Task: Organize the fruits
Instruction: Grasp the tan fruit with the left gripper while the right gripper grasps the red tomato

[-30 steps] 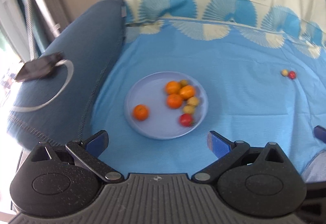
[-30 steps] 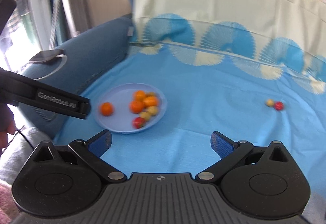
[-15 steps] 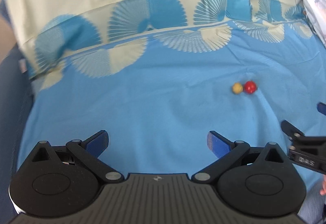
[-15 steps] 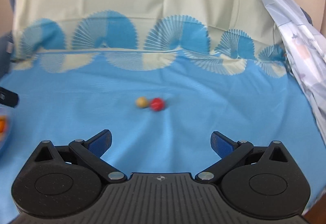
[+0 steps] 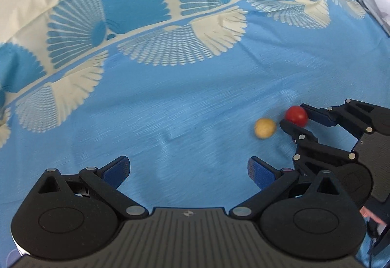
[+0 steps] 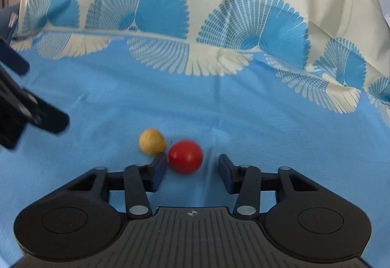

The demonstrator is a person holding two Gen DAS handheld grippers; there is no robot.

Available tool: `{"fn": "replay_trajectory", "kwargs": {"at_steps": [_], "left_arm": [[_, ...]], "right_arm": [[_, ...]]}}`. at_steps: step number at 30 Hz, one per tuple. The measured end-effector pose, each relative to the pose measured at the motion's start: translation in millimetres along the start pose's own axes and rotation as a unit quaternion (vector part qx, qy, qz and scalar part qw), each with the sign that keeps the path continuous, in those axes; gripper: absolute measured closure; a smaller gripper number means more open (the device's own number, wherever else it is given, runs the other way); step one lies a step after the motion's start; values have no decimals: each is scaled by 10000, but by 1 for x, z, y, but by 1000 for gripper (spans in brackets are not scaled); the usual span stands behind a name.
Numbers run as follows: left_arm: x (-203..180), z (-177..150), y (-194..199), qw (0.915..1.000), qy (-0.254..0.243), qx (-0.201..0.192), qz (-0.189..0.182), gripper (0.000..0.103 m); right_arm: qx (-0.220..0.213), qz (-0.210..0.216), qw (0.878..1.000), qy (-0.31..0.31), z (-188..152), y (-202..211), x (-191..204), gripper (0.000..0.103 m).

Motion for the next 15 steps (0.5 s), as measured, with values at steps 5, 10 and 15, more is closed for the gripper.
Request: {"fn": "replay_trajectory", "kwargs": {"at_steps": [5,10,15], "left_arm": [[-30,12,-16,9990,-235,-100,-363,0],[-59,17,-47,9975,-298,82,-628,2],[-58,18,-49,9972,-101,-18,-739,75]], "right_arm": [[164,-552,9942,-903,-8,15,-35,71],[406,-1062,9776,-1772,-31,20,-82,71],[287,-1087,9774,-1789,-36,19,-83,71]]}}
Point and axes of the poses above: each gripper's, at about its wrist camera, not at the fingertips, and y roughly against the way its jaws point, x to its left, z to its top, the point moved 5 cm from there along -y, roughly the way its jaws point, and after that the axes turned 7 degrees about -z, right-handed, at the moved point
